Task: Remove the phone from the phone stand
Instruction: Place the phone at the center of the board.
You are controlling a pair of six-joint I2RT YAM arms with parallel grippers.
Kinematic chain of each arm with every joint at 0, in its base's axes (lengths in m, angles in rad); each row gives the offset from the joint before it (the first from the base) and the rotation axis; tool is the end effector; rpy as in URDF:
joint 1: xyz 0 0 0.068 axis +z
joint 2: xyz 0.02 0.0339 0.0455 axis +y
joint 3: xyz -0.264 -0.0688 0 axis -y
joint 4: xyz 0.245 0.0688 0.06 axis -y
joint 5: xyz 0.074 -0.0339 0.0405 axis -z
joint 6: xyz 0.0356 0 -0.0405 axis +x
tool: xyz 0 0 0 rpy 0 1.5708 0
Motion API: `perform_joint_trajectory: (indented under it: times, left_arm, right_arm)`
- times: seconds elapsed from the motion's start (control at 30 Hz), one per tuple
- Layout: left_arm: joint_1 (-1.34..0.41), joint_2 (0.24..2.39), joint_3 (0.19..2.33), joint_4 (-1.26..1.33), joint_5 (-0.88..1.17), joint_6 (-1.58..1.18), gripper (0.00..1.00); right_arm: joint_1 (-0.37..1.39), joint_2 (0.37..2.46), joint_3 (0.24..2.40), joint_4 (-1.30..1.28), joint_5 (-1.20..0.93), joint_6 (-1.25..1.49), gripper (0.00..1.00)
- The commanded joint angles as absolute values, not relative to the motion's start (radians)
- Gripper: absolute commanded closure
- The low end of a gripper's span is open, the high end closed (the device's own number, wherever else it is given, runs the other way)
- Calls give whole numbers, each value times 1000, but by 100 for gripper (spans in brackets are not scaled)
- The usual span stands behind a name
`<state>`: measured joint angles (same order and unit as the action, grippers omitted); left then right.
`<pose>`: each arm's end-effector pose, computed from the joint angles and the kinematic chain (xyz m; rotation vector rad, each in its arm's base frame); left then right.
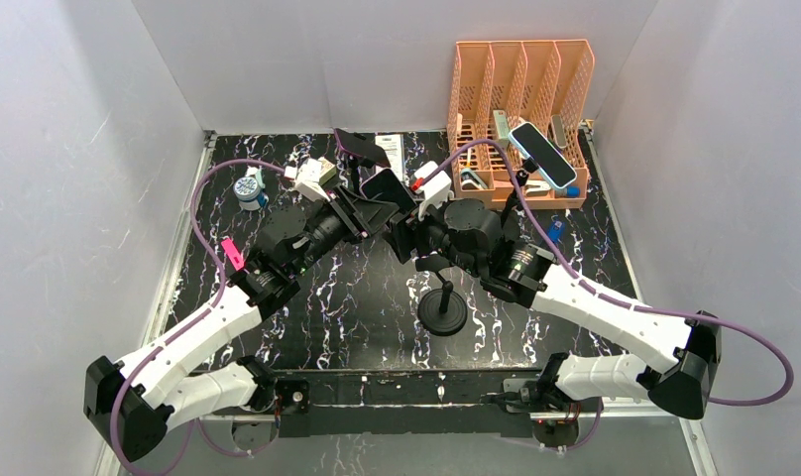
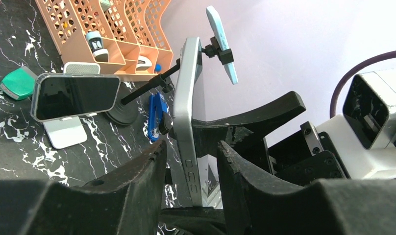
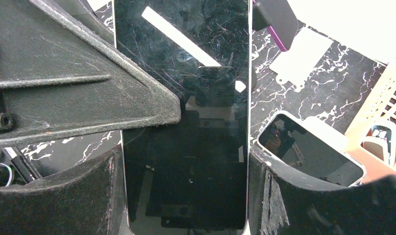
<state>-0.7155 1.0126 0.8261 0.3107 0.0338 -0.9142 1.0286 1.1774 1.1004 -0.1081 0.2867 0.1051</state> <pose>0.1809 -0.1589 0.3645 -0.1279 1.5914 -1.3340 0.1500 0.2295 0.3784 -0.5990 1.6801 0.5738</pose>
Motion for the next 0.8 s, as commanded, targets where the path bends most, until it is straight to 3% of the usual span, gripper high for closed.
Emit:
perform_joint_trajectory:
  times: [0.0,0.47,0.6,0.77]
  left_arm:
    - [-712,1010,855,335,14,-926,63]
    - [-711,1011,826,378,14,-928,100]
    - [-712,1000,811,380,-10,-923,100]
    - [-711,972,799,361,-41,-908,100]
  right_arm:
    - [1038,1162,1162,-9,329,87,99]
    - [1057,1156,1144,-25,280,106,99]
    - [1057,1152,1151,-58,248,122,50]
    - [1057,1140,1162,-86,225,148,7]
